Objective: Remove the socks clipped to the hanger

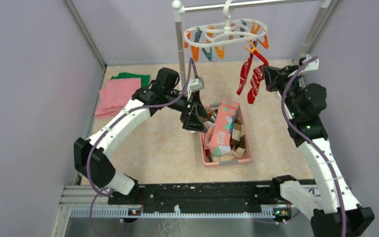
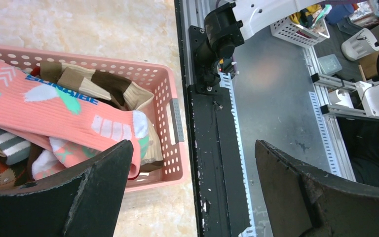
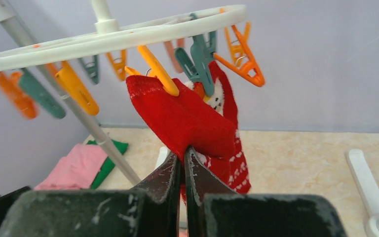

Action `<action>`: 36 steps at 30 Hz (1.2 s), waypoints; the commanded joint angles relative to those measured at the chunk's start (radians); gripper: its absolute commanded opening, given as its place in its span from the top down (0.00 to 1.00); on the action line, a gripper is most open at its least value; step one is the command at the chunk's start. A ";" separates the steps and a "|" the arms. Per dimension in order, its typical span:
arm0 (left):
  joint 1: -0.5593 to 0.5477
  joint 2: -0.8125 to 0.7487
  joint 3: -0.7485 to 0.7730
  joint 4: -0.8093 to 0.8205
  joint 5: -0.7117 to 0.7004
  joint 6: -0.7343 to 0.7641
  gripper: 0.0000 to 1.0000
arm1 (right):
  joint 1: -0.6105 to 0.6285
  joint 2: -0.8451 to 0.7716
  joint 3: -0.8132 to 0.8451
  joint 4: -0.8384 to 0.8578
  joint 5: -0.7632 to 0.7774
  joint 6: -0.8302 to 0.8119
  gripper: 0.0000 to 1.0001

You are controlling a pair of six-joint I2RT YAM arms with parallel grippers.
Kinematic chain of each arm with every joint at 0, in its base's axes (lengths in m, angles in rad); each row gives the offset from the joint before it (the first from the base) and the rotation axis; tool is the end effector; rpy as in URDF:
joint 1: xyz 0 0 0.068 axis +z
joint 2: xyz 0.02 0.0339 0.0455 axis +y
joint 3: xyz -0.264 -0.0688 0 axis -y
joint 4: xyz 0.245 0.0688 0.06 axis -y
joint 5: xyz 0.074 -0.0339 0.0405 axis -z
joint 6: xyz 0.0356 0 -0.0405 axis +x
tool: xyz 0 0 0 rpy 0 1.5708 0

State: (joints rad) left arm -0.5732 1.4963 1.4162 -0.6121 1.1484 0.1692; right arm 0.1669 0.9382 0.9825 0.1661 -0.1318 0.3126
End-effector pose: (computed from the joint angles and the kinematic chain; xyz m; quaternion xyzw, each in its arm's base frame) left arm 0.2492 -0.1995 0.3604 0.4909 0.6244 -0.5532 0.2512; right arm 0.2092 0.0400 0.4200 -0.0054 0.6296 0.2244 0.7437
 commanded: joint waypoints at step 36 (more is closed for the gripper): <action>0.093 0.118 0.248 0.292 -0.060 -0.206 0.01 | 0.263 0.157 0.115 0.185 -0.505 0.485 1.00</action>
State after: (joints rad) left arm -0.5045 1.6131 1.6234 -0.3908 1.0954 -0.0292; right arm 0.4191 1.0916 1.0378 0.2871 -0.6041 0.7601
